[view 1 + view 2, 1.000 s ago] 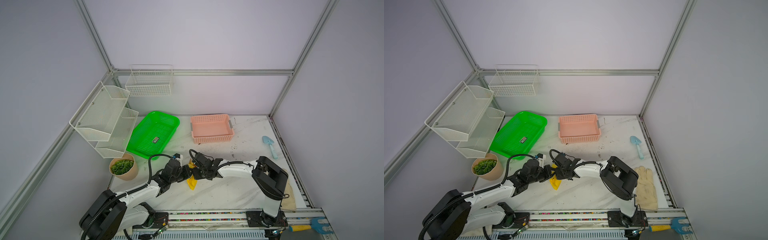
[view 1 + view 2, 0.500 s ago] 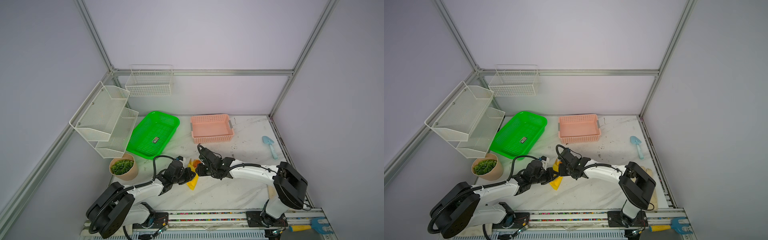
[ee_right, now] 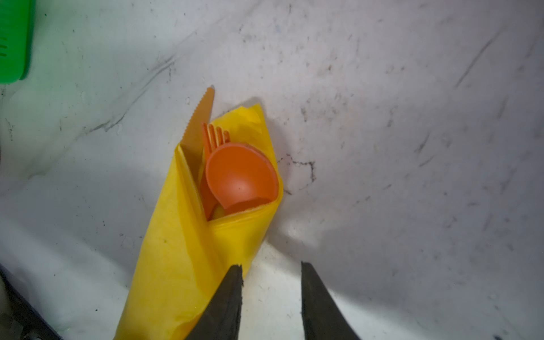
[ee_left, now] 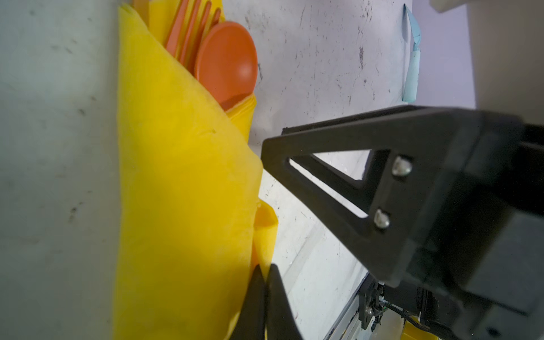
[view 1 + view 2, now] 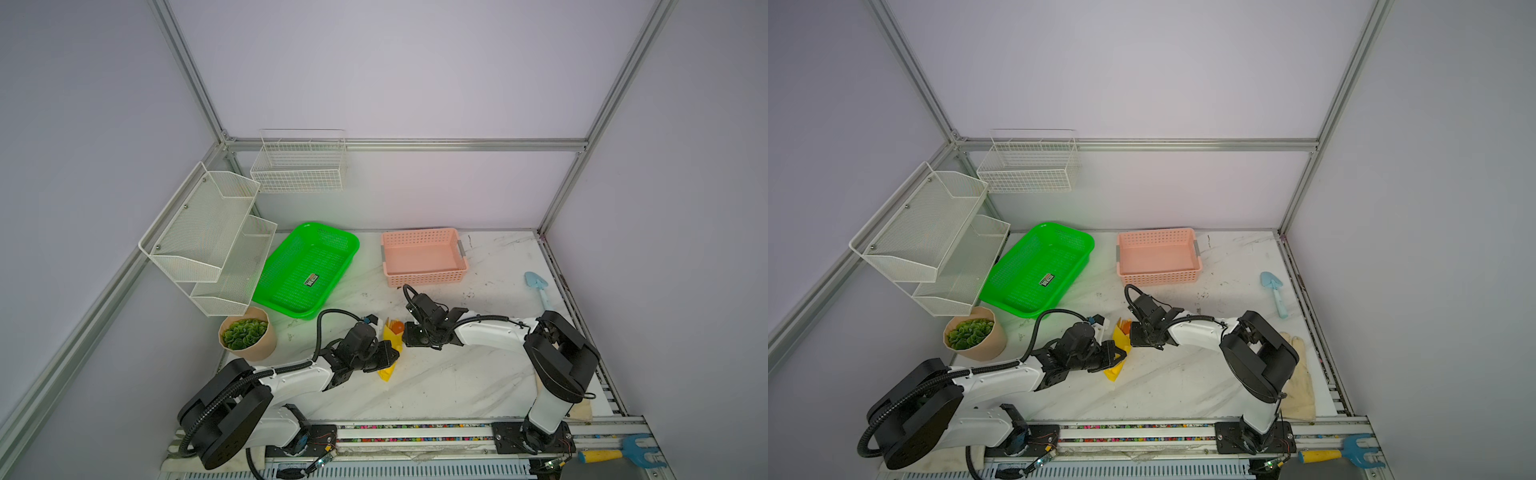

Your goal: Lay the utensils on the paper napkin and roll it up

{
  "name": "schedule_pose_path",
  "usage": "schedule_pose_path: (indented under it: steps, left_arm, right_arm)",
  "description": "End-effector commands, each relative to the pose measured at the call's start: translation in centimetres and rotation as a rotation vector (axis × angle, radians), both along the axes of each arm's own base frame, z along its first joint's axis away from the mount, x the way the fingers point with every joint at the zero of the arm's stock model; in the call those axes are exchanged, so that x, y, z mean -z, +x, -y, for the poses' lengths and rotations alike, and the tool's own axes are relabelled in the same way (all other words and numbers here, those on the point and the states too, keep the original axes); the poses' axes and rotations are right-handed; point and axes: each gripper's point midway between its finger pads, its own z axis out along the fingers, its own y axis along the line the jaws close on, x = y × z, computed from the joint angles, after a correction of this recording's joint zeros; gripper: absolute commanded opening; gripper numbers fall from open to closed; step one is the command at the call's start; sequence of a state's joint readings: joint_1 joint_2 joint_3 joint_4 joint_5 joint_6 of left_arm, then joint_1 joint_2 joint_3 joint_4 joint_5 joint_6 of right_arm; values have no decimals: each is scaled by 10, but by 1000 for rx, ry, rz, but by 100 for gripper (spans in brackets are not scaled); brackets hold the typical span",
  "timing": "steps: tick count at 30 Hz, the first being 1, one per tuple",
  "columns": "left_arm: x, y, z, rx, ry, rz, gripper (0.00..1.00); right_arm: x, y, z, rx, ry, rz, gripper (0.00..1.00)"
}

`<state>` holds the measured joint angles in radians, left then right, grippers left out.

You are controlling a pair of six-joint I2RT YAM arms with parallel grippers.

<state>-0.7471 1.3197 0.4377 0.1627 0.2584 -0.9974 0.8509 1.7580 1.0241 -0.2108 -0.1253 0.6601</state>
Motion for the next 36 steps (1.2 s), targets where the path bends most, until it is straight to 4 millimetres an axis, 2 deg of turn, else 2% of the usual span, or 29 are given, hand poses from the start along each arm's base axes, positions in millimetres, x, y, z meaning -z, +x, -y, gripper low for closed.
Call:
schedule_pose_path:
  steps: [1, 8, 15, 19, 22, 23, 31, 36]
  left_arm:
    - [-29, 14, 21, 38, -28, 87, 2]
    - [-21, 8, 27, 78, -3, 74, 2]
    - [-18, 0, 35, 125, 12, 80, 2]
    - [-14, -3, 38, 146, 21, 73, 2]
    - [-17, -4, 41, 171, 14, 81, 2]
    - [-6, -6, 41, 183, 32, 54, 2]
    - [7, -16, 50, 259, 37, 11, 2]
    - [9, -17, 56, 284, 35, 5, 2]
  right_arm:
    - [-14, 14, -12, -11, 31, 40, 35]
    - [-4, 28, -5, 33, -5, 20, 36]
    - [6, 32, -13, 12, -11, 8, 35]
    - [12, 34, -15, 7, -19, 2, 30]
    - [13, 34, -16, 1, -20, 3, 28]
    - [13, 35, -16, 1, -20, 3, 28]
    - [11, 35, -17, -9, -21, 7, 27]
    - [11, 34, -17, -13, -21, 7, 26]
